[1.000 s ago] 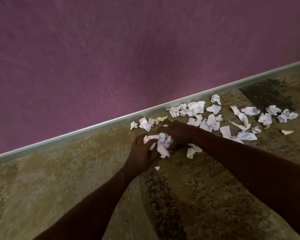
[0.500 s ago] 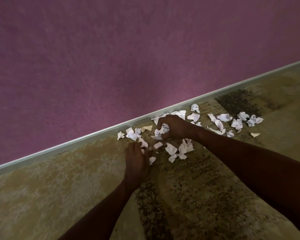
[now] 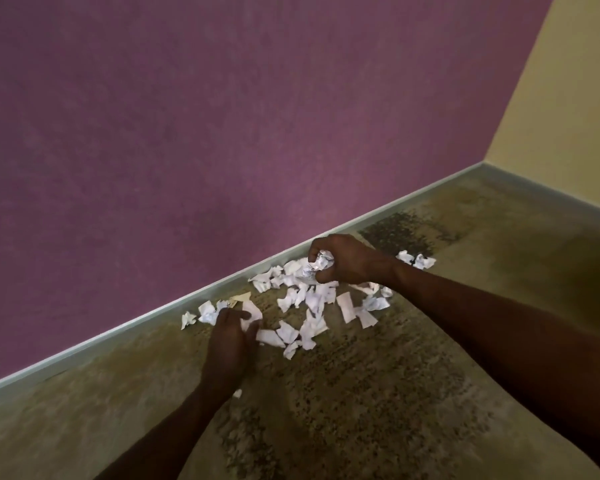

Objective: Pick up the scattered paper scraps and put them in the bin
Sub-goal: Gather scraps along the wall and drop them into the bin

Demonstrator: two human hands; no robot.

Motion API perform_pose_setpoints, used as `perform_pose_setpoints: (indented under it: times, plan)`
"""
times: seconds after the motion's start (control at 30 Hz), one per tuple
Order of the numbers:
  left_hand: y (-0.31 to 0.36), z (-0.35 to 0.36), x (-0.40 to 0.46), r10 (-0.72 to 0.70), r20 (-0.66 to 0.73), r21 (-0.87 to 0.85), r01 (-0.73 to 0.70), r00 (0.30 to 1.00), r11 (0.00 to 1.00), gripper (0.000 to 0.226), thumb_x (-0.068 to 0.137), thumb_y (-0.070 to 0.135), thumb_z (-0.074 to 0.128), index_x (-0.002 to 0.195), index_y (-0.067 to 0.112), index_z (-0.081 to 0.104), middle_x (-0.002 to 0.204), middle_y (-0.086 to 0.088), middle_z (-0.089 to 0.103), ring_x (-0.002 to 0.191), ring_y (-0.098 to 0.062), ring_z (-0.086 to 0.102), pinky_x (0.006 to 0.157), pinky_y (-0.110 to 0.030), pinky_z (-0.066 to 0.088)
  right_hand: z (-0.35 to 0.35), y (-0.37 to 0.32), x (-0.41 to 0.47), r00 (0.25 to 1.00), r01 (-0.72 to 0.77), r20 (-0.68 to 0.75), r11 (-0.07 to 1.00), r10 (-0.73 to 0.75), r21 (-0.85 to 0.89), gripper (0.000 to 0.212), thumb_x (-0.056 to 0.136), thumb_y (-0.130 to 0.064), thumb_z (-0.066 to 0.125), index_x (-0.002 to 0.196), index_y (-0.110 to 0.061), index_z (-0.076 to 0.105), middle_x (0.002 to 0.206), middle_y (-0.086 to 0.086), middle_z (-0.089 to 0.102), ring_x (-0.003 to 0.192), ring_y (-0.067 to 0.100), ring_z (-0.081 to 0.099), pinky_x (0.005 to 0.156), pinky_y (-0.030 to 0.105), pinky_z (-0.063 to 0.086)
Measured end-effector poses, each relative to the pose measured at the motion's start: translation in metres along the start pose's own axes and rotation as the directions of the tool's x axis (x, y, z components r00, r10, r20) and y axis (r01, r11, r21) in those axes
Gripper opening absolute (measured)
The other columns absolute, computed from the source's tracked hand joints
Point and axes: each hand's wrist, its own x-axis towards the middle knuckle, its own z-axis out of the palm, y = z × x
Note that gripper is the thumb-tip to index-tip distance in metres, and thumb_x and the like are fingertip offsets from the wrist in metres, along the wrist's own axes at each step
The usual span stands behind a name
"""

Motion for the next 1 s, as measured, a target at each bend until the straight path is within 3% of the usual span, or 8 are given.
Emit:
perform_pose_setpoints:
  times: [0.13,0.23,0.33,0.43,0.67,0.77,0.93,1.0]
  plan:
    - [0.048,-0.007,0.036,0.033,-0.120,-0.114,-0.047,0.992,0.992,0.019,0.094,0.026,0.061,0.097,0.008,0.067,0.098,-0.005,0.062,0.092,-0.015,0.056,0.080,-0.023,0.035,-0.041,0.003,-0.024,0.995,-0.035,-0.096,0.999,0.038,0.034,0.032,0.078,-0.019,0.077,0.106,-0.017,0.063,0.090,-0.004,0.057,0.057,-0.003,0.052,0.046,0.007,0.036]
    - [0.099,-0.006,0.058,0.077,-0.156,-0.186,-0.106,0.985,0.977,0.021,0.094,0.027,0.060,0.097,0.008,0.067,0.098,-0.008,0.065,0.091,-0.014,0.055,0.079,-0.024,0.036,-0.071,0.010,-0.047,0.983,-0.064,-0.165,0.995,0.076,0.076,0.029,0.077,-0.016,0.077,0.102,-0.017,0.062,0.083,-0.002,0.059,0.046,-0.002,0.056,0.039,0.012,0.040]
    - [0.154,0.000,0.073,0.104,-0.163,-0.268,-0.145,0.981,0.952,0.023,0.094,0.027,0.060,0.095,0.006,0.069,0.097,-0.011,0.068,0.092,-0.023,0.060,0.080,-0.026,0.039,-0.100,0.021,-0.073,0.959,-0.110,-0.252,0.991,0.126,0.080,0.028,0.074,-0.016,0.077,0.094,-0.023,0.060,0.077,0.000,0.061,0.049,0.015,0.063,0.045,0.032,0.053]
    - [0.212,0.008,0.078,0.133,-0.164,-0.351,-0.184,0.978,0.918,0.022,0.094,0.026,0.061,0.088,0.006,0.070,0.090,-0.010,0.069,0.085,-0.025,0.062,0.075,-0.029,0.042,-0.132,0.031,-0.105,0.930,-0.143,-0.337,0.989,0.145,0.032,0.027,0.075,-0.017,0.078,0.093,-0.024,0.060,0.087,0.002,0.061,0.059,0.016,0.059,0.049,0.017,0.047]
    - [0.332,0.029,0.073,0.167,-0.035,-0.569,-0.157,0.985,0.807,0.032,0.095,0.034,0.059,0.082,0.005,0.067,0.080,-0.009,0.067,0.077,-0.027,0.062,0.065,-0.031,0.043,-0.198,0.042,-0.181,0.815,-0.245,-0.523,0.967,0.247,0.075,0.025,0.075,-0.012,0.076,0.094,-0.017,0.061,0.098,0.011,0.063,0.050,0.018,0.062,0.044,0.029,0.052]
    - [0.379,0.032,0.059,0.229,0.007,-0.628,-0.173,0.973,0.758,0.032,0.095,0.033,0.059,0.079,0.007,0.065,0.073,-0.007,0.061,0.070,-0.023,0.056,0.058,-0.027,0.031,-0.221,0.044,-0.212,0.757,-0.304,-0.590,0.950,0.283,0.066,0.024,0.074,-0.015,0.076,0.094,-0.017,0.062,0.098,0.011,0.064,0.047,0.020,0.064,0.045,0.028,0.049]
    - [0.445,0.036,0.036,0.357,0.062,-0.724,-0.204,0.932,0.659,0.031,0.095,0.033,0.058,0.071,0.013,0.059,0.062,0.008,0.054,0.055,-0.004,0.047,0.046,-0.012,0.032,-0.250,0.044,-0.265,0.632,-0.386,-0.687,0.915,0.358,0.122,0.021,0.076,-0.014,0.075,0.093,-0.017,0.063,0.098,0.009,0.063,0.048,0.020,0.063,0.042,0.025,0.047]
    - [0.470,0.039,0.028,0.410,0.092,-0.760,-0.202,0.907,0.618,0.032,0.095,0.034,0.058,0.069,0.015,0.056,0.059,0.011,0.050,0.053,-0.003,0.045,0.046,-0.014,0.031,-0.260,0.044,-0.288,0.571,-0.403,-0.723,0.900,0.388,0.165,0.021,0.076,-0.012,0.075,0.093,-0.014,0.064,0.094,0.010,0.063,0.049,0.015,0.059,0.042,0.020,0.046]
